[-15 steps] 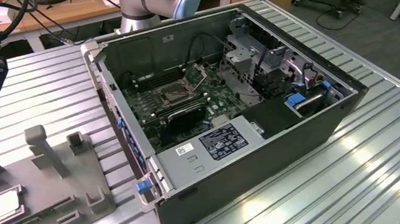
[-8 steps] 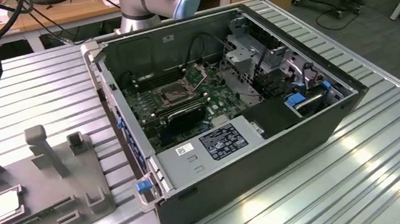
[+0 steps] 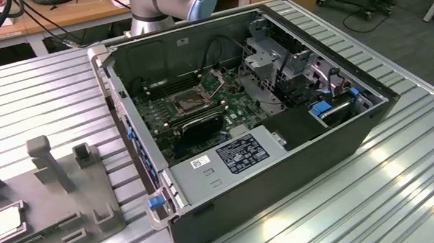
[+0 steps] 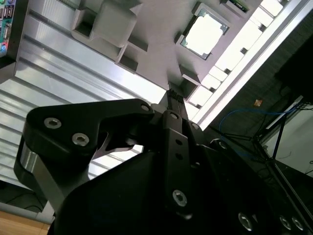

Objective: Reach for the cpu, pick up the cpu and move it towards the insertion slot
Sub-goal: 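Reach for the cpu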

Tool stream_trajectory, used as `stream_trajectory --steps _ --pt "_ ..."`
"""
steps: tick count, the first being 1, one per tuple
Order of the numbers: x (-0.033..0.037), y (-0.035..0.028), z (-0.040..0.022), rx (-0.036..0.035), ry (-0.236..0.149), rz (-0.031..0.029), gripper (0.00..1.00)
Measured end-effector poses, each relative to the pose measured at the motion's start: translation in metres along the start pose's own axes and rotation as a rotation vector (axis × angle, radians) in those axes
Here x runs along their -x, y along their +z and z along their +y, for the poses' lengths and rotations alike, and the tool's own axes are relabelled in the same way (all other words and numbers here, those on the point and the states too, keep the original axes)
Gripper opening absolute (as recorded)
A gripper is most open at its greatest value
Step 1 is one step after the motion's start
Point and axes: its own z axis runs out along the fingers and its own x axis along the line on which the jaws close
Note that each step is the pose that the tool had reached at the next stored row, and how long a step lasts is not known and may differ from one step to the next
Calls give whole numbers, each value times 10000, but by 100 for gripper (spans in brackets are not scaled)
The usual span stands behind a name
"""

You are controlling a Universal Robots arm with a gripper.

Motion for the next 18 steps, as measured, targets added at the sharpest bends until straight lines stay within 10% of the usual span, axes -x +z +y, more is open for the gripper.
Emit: stream_trajectory --steps 18 --pt "-74 8 -7 0 0 0 11"
